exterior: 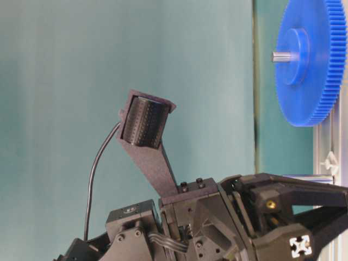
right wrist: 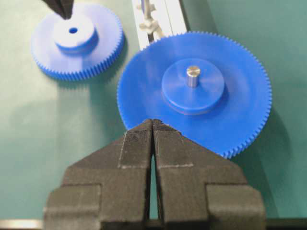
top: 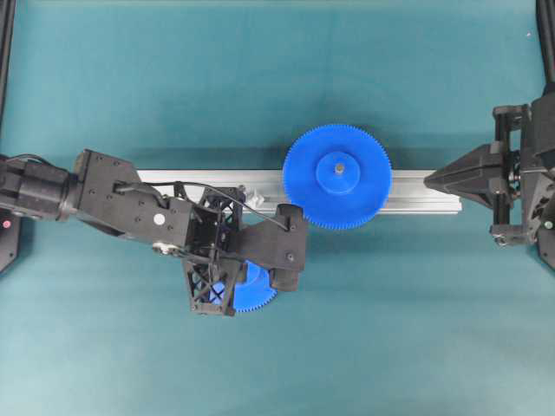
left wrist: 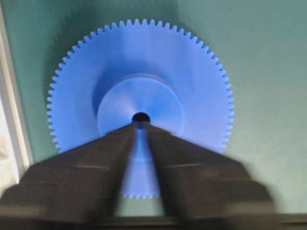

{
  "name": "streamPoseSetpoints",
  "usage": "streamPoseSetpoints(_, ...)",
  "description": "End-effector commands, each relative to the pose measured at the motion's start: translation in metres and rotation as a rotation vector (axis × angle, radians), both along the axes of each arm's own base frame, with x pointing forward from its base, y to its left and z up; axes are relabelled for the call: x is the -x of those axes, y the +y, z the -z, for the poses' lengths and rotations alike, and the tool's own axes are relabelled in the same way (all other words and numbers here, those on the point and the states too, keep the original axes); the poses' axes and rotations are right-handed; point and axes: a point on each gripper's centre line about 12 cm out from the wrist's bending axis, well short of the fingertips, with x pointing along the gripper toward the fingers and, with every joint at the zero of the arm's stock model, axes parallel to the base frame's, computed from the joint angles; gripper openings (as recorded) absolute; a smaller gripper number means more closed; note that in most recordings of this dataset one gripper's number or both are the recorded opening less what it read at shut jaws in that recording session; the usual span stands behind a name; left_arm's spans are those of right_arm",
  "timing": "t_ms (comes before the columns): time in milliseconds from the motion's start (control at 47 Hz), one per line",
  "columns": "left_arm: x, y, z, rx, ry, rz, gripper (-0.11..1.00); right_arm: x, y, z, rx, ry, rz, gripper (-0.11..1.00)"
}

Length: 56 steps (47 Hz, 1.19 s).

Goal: Insert the small gear onto the shaft.
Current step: 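Close the left gripper on the small blue gear's hub, then lift the small blue gear with the left gripper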

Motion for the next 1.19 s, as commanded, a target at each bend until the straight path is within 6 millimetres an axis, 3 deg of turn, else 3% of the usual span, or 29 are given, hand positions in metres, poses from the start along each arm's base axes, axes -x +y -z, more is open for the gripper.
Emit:
streamPoseSetpoints(0, -0.004, -0.003, -0.010, 0.002, -0.035, 0.008, 0.46, -0.002, 0.000, -0.003, -0.009, -0.012, 0.006, 0.02)
streamPoseSetpoints(106, -0.004, -0.002, -0.010, 0.004, -0.037, 0.004, 0.77, -0.002, 0.000, -0.003, -0.010, -0.012, 0.007, 0.02)
streamPoseSetpoints(213, -0.006, -0.003, -0.010, 0.005, -0.049, 0.006, 0.93, -0.002, 0.000, -0.003, -0.010, -0.013, 0.007, 0.02)
streamPoseSetpoints(1170, -0.007, -0.003, 0.016, 0.009, 0.012, -0.026, 0.93, -0.001, 0.000, -0.003, -0.013, -0.012, 0.008, 0.02)
